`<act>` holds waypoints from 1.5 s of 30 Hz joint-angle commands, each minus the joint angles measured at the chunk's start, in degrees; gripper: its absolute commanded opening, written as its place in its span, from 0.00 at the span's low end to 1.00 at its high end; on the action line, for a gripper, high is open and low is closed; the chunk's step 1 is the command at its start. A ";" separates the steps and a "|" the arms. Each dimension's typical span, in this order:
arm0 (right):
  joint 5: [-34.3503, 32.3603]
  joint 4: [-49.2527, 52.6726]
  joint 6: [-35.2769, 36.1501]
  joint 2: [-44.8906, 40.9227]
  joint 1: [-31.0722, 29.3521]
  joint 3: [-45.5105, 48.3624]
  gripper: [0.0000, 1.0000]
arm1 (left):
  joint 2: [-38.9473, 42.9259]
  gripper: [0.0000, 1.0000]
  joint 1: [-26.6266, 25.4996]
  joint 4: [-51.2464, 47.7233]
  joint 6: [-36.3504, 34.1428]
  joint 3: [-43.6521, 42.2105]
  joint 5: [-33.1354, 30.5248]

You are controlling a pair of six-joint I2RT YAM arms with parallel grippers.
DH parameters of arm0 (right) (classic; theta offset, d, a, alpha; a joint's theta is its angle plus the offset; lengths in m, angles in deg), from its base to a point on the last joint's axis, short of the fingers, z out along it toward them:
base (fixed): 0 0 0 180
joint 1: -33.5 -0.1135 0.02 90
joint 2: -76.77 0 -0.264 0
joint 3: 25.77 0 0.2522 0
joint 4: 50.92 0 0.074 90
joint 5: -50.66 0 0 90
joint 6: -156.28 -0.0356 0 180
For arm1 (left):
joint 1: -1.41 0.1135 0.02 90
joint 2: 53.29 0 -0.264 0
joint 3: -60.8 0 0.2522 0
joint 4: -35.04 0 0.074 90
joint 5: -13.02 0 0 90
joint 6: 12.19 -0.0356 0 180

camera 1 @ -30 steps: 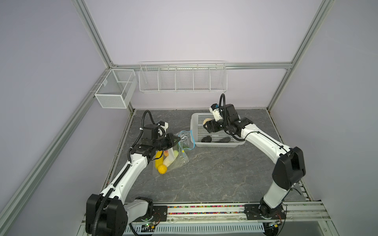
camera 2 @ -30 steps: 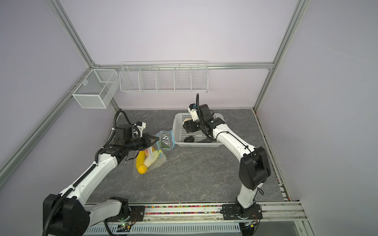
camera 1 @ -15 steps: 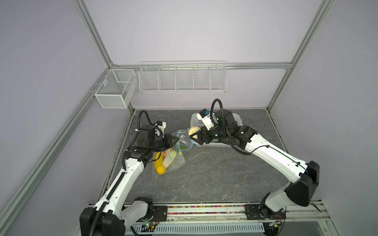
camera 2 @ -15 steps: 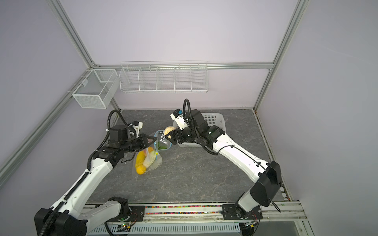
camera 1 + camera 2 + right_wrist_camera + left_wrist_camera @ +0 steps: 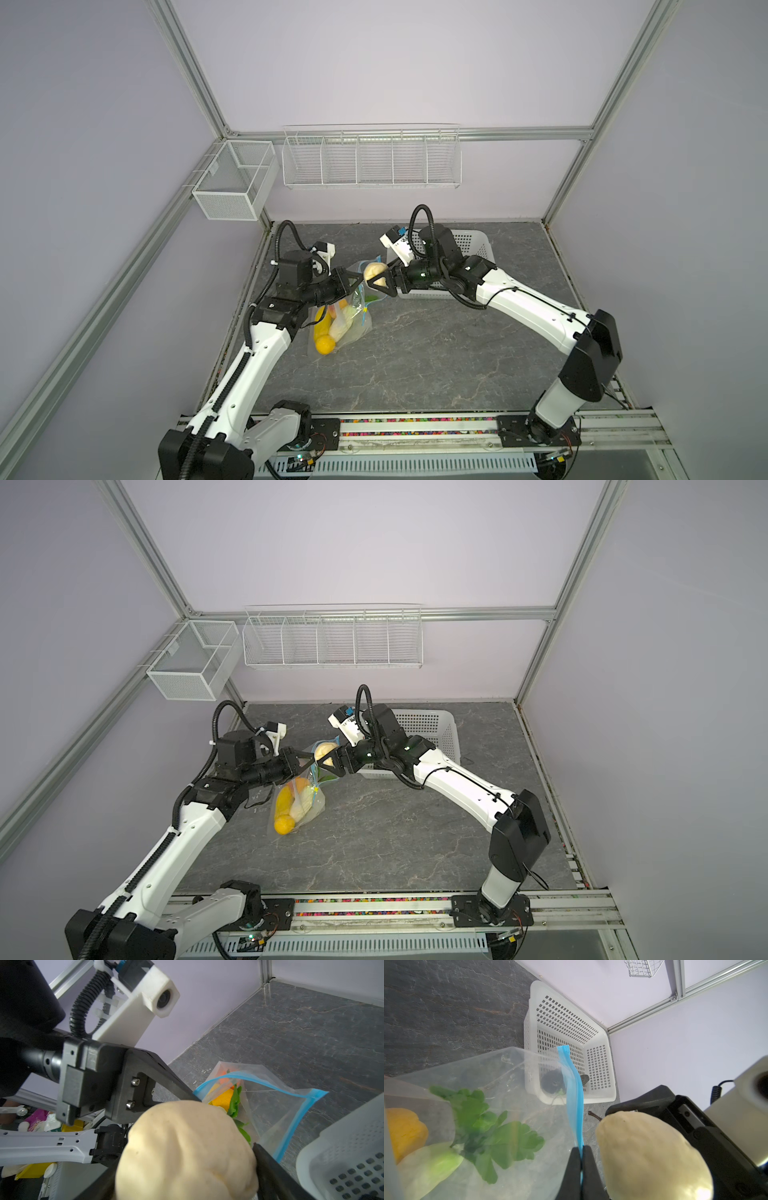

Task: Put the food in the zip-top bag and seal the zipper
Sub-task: 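Carry the cream bun with the right gripper over the bag mouth, then lower the cream bun into the bag and open the right gripper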

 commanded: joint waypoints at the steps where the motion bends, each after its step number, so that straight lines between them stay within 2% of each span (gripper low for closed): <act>1: 5.76 -6.57 -1.01 1.10 0.44 2.09 0.45 | -0.16 0.00 0.10 1.24 1.42 2.26 0.43; 9: 7.99 -8.77 -2.24 5.28 2.91 2.40 0.45 | 1.30 0.00 0.07 -1.64 0.77 4.58 -0.45; 19: 4.13 -3.40 0.01 8.50 3.04 -0.03 0.46 | 1.52 0.00 0.08 -0.88 0.97 5.63 1.37; 22: 2.68 -2.17 0.68 7.96 2.96 -0.07 0.49 | 1.11 0.00 0.07 0.22 0.95 5.73 2.18; 31: -0.33 2.59 2.07 7.47 1.84 -2.73 0.70 | 2.98 0.00 0.05 3.82 2.66 3.06 2.54; 37: -2.79 5.93 3.33 5.96 1.51 -4.20 0.77 | 1.73 0.00 0.10 1.77 -0.31 4.09 3.42; 41: -3.29 5.33 3.70 5.36 1.50 -4.40 0.83 | 1.16 0.00 0.09 2.66 0.41 3.14 3.16; 45: -3.20 7.37 4.92 5.84 1.56 -6.60 0.83 | 1.04 0.00 0.10 2.82 0.46 2.74 2.63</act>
